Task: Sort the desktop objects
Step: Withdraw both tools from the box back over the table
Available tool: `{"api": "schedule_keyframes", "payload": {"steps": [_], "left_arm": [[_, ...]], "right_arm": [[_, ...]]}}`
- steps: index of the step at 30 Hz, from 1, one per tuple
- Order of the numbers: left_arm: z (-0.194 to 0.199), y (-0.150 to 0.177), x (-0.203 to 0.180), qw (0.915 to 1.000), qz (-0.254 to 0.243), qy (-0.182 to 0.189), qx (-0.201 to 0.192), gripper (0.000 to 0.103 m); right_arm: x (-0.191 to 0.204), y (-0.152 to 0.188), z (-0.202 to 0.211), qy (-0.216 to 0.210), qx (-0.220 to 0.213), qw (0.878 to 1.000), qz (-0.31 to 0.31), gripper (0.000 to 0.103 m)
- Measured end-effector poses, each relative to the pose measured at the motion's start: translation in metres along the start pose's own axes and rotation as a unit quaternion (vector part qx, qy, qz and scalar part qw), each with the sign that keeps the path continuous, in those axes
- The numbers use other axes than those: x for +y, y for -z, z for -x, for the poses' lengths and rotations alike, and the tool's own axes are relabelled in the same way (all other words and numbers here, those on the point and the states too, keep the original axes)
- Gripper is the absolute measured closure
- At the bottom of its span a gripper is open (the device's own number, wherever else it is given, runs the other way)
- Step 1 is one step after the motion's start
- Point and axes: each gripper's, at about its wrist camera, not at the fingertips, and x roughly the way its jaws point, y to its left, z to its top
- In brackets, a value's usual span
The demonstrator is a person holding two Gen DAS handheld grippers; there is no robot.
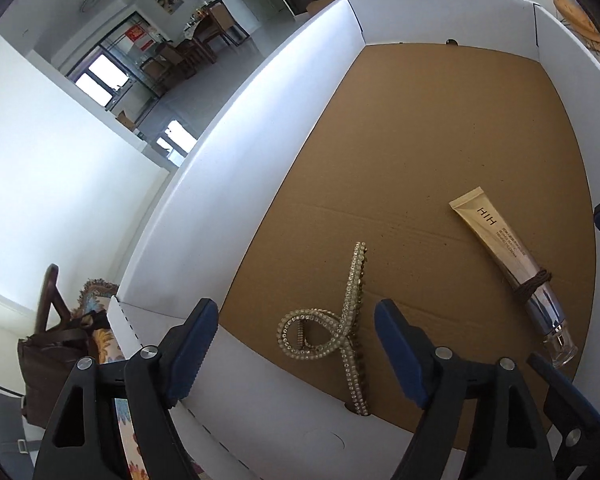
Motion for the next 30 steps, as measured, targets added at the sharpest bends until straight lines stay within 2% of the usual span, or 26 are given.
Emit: {"api": "schedule_keyframes", "payload": {"steps": [8, 11, 14, 15, 18, 19, 21, 23, 26, 28, 30], "left_arm": [[0.009, 0.007, -0.009, 0.999, -0.042, -0.015, 0.0, 0.023], [0.016, 0.01, 0.001, 0.9996, -0.005, 0.014, -0.023, 0.023], [0.031, 0.021, 0.011, 0.9968, 0.049, 0.043, -0.046, 0.023], [0.04, 0.026, 0.012, 0.9951, 0.058, 0.053, -0.06, 0.023], [0.077, 0.038, 0.005, 0.9883, 0.067, 0.085, -0.108, 0.023], [0.089, 0.038, 0.002, 0.9853, 0.069, 0.099, -0.121, 0.022], [0.116, 0.04, -0.008, 0.978, 0.07, 0.135, -0.143, 0.01], [0.145, 0.042, -0.029, 0.9692, 0.067, 0.176, -0.158, 0.002], [0.173, 0.037, -0.068, 0.9549, 0.048, 0.246, -0.159, 0.002], [0.187, 0.035, -0.102, 0.9477, 0.037, 0.279, -0.151, 0.002], [0.189, 0.034, -0.136, 0.945, 0.03, 0.296, -0.136, 0.002]], "right_arm": [[0.008, 0.012, 0.008, 0.004, -0.007, 1.0, 0.004, 0.031], [0.004, 0.014, 0.012, -0.002, -0.015, 1.0, 0.0, 0.032], [-0.019, 0.021, 0.034, -0.023, -0.06, 0.996, -0.06, 0.032], [-0.03, 0.026, 0.045, -0.022, -0.079, 0.993, -0.081, 0.029], [-0.066, 0.058, 0.079, -0.003, -0.127, 0.983, -0.132, 0.002], [-0.08, 0.074, 0.09, 0.008, -0.14, 0.979, -0.149, 0.0], [-0.109, 0.114, 0.111, 0.035, -0.16, 0.969, -0.187, 0.0], [-0.143, 0.159, 0.125, 0.064, -0.161, 0.956, -0.236, 0.0], [-0.196, 0.227, 0.131, 0.092, -0.123, 0.932, -0.327, 0.0], [-0.234, 0.27, 0.136, 0.1, -0.095, 0.909, -0.394, 0.0], [-0.254, 0.302, 0.143, 0.102, -0.079, 0.885, -0.446, 0.0]]}}
